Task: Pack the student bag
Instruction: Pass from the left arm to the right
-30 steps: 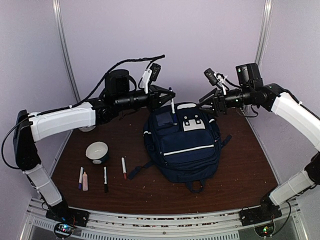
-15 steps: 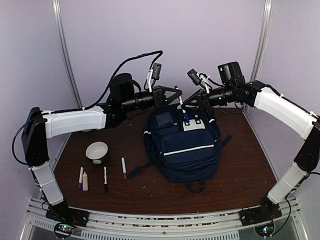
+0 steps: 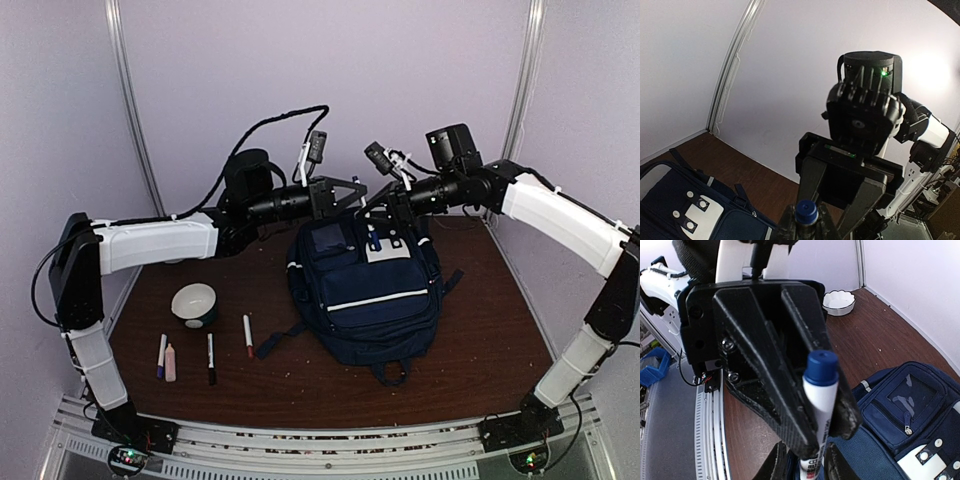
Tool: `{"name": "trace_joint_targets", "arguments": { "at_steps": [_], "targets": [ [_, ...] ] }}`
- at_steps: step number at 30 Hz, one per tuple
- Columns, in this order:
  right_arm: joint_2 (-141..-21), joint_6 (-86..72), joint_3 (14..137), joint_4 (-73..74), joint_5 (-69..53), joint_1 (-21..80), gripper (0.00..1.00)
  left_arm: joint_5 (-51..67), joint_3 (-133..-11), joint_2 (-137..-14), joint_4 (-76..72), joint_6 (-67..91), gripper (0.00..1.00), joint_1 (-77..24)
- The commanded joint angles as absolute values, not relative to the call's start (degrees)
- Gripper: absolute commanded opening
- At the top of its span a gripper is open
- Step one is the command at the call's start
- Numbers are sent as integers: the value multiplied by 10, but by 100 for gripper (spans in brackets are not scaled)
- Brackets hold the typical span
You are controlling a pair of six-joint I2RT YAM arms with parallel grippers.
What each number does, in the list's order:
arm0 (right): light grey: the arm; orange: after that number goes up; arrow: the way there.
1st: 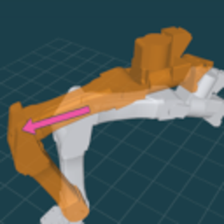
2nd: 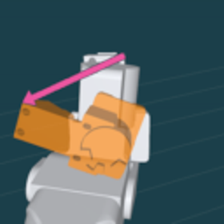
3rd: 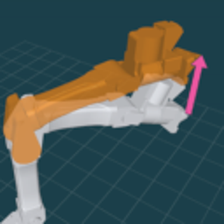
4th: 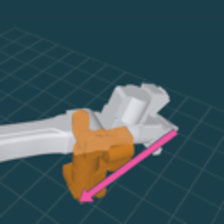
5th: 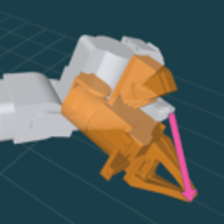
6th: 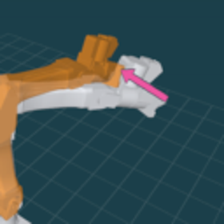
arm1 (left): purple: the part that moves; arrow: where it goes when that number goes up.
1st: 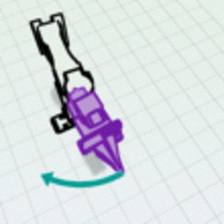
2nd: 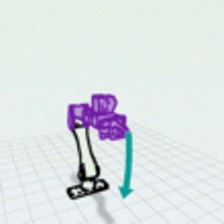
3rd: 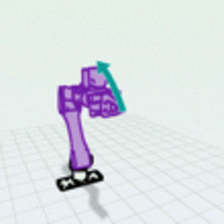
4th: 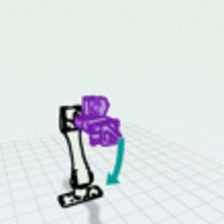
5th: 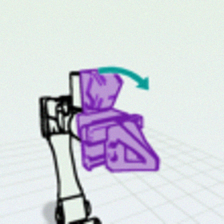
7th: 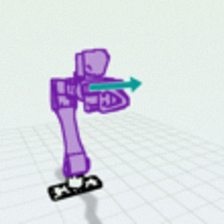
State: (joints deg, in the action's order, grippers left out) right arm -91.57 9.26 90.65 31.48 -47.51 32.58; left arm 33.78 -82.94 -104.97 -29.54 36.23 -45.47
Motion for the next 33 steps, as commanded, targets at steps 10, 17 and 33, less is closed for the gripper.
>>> {"name": "trace_joint_targets", "arguments": {
  "at_steps": [10, 17, 33],
  "targets": [
    [-920, 93, 929, 329, -460, 331, 36, 349, -846, -1055, -313, 362, 3, -455],
    [-904, 107, 934, 336, -450, 330, 33, 346, -846, -1055, -295, 350, 2, -454],
    [-909, 99, 930, 340, -457, 326, 0, 330, -862, -1047, -213, 309, 40, -454]
  ]
}}
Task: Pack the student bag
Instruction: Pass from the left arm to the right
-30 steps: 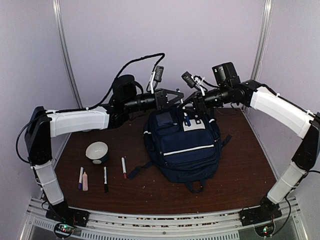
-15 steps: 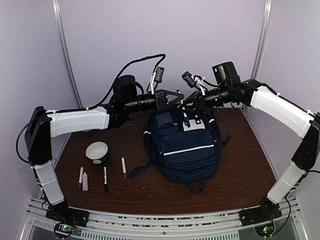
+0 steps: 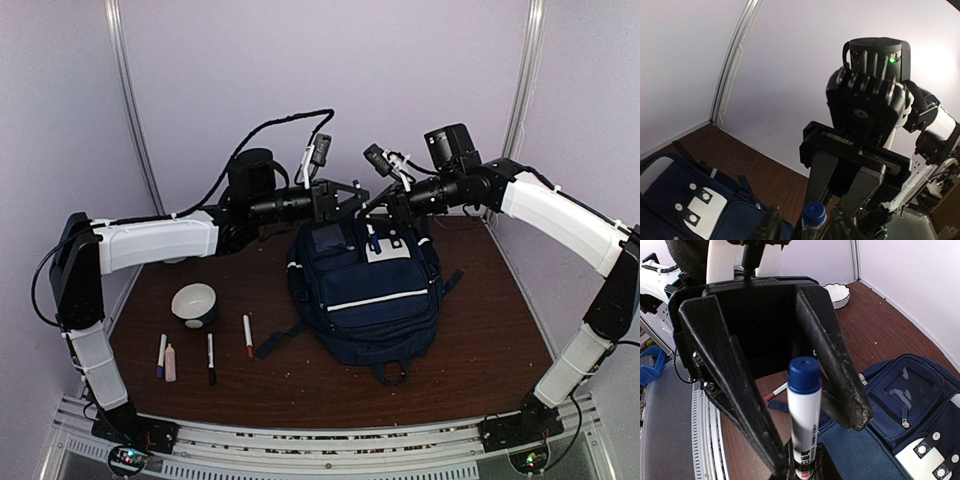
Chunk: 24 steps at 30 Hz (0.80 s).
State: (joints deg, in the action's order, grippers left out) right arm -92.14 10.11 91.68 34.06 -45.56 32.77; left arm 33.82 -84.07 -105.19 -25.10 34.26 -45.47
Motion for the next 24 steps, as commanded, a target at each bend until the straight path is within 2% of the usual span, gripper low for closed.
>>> {"name": "trace_joint_targets", "arguments": {
  "at_steps": [1, 5, 9, 12, 18, 24],
  "targets": [
    [-907, 98, 927, 342, -459, 323, 0, 326, -858, -1040, -208, 296, 44, -454],
    [-888, 101, 894, 355, -468, 295, 0, 287, -822, -991, -162, 214, 51, -454],
    [-845, 147, 824, 387, -447, 252, 0, 250, -798, -963, -44, 86, 52, -459],
    [-804, 167, 757, 386, -432, 215, 0, 181, -783, -965, 26, -22, 52, -487],
    [-737, 185, 662, 388, -424, 143, 0, 78, -758, -1011, 56, -169, 48, -570],
    [-699, 175, 600, 355, -429, 107, 0, 15, -840, -1112, 139, -267, 50, -637]
  ]
}}
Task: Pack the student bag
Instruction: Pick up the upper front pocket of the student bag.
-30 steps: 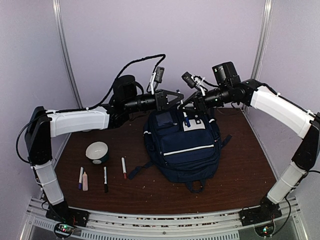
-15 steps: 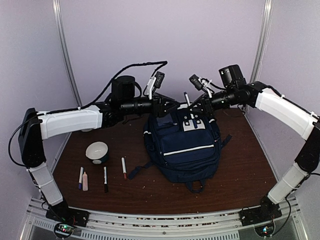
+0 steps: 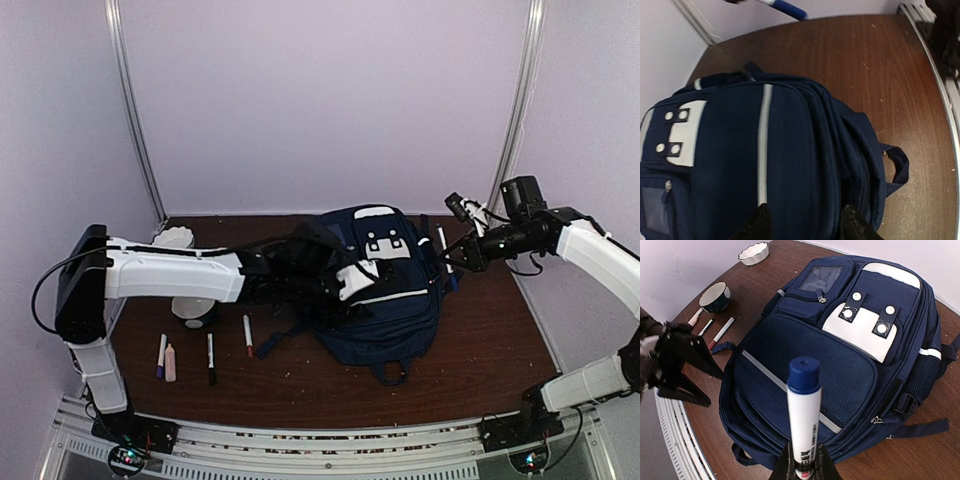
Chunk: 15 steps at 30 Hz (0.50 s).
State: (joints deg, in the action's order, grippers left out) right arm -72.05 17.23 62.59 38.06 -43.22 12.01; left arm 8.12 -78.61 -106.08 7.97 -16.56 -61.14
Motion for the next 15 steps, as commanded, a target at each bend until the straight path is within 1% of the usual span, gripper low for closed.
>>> {"name": "trace_joint_targets", "arguments": {
  "at_steps": [1, 5, 8, 15],
  "targets": [
    [-698, 174, 596, 351, -429, 106, 0, 11, -852, -1127, 149, -278, 51, -643],
    [-691, 172, 586, 344, -432, 102, 0, -28, -882, -1176, 160, -295, 52, -660],
    [-689, 172, 584, 343, -434, 99, 0, -102, -902, -1200, 153, -298, 52, -666],
    [-695, 163, 577, 330, -447, 97, 0, -206, -891, -1214, 77, -303, 51, -669]
  ]
}}
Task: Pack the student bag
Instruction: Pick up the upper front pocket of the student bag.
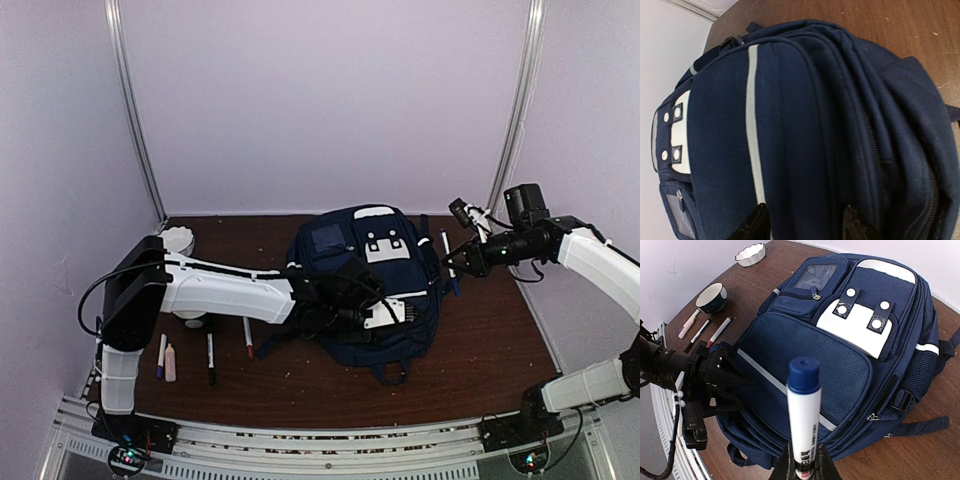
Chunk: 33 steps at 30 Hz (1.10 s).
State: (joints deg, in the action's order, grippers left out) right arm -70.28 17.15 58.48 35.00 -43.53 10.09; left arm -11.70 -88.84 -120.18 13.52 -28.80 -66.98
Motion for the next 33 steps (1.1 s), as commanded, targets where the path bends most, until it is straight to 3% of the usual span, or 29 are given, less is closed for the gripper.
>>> {"name": "trace_joint_targets", "arguments": {
  "at_steps": [1, 8, 14, 18, 22, 26, 33],
  "targets": [
    [-697, 161, 577, 327, -449, 97, 0, -216, -892, -1219, 71, -306, 51, -669],
    [-697, 167, 582, 336, -448, 96, 1, -227, -904, -1229, 62, -324, 43, -669],
    [-694, 169, 585, 341, -448, 95, 1, -166, -908, -1228, 86, -335, 50, -669],
    [-697, 167, 589, 340, -450, 95, 1, -232, -923, -1248, 82, -331, 41, -668],
    [-696, 172, 596, 350, -448, 95, 1, -274, -925, -1227, 56, -312, 23, -657],
    [-690, 192, 606, 369, -443, 95, 1, -236, -920, -1176, 45, -287, 3, -638],
    [-686, 220, 610, 393, -439, 95, 1, -122, -931, -1114, 55, -234, 0, -605]
  ]
}}
